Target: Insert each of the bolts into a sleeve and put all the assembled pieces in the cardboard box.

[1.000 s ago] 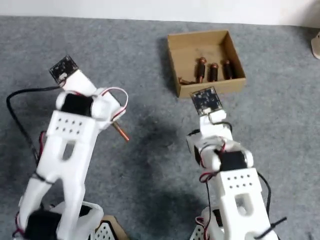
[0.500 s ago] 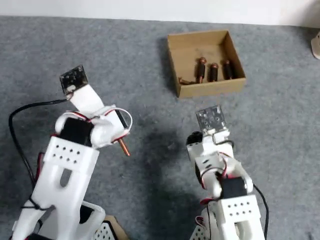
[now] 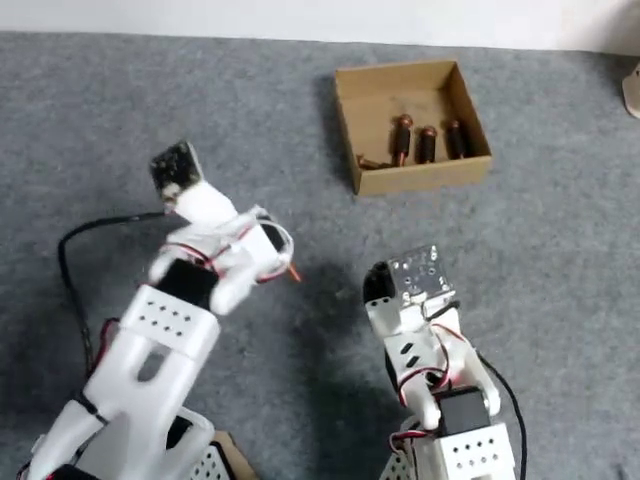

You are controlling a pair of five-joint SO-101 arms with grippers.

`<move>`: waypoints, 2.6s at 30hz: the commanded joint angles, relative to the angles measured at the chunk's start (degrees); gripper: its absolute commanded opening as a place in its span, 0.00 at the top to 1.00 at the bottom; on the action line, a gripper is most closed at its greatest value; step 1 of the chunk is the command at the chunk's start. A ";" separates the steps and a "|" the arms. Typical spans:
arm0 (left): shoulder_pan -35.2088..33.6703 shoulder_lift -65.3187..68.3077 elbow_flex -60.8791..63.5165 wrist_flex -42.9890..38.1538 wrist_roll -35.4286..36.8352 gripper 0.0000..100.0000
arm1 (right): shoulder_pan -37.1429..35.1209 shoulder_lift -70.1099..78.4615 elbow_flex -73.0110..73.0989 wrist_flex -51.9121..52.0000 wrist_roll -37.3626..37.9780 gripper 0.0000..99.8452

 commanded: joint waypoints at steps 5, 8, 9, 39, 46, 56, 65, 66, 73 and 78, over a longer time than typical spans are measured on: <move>1.45 -2.33 8.66 -29.89 -11.43 0.99 | -0.75 -1.71 2.15 -1.71 -0.09 1.00; 1.45 -2.33 10.42 -35.43 -15.03 0.99 | -0.75 -1.71 2.77 -2.15 -0.09 1.00; 1.45 -2.33 10.24 -35.43 -15.03 0.99 | -0.84 -1.71 2.86 -3.21 -0.09 1.00; 11.65 -15.96 -0.22 -23.38 -20.40 0.99 | -5.05 -1.45 13.05 -16.13 7.12 1.00; 11.91 -21.32 7.08 -23.65 -12.75 0.99 | -4.97 -1.71 13.05 -16.13 7.12 1.00; 11.91 -21.85 13.67 -29.27 -11.25 0.99 | -5.23 -1.71 13.14 -16.48 6.59 1.00; 11.91 -21.41 15.43 -32.79 -11.34 0.99 | -5.32 -1.71 12.97 -16.48 2.02 1.00; 11.91 -21.32 15.43 -32.79 -11.34 0.99 | -5.32 -1.71 12.97 -16.48 2.02 1.00; 16.75 -21.32 18.42 -34.55 -18.20 0.99 | -5.32 -1.71 12.79 -16.48 2.02 1.00; 16.92 -21.32 20.18 -37.36 -22.07 0.99 | -5.32 -1.71 12.79 -16.31 1.93 1.00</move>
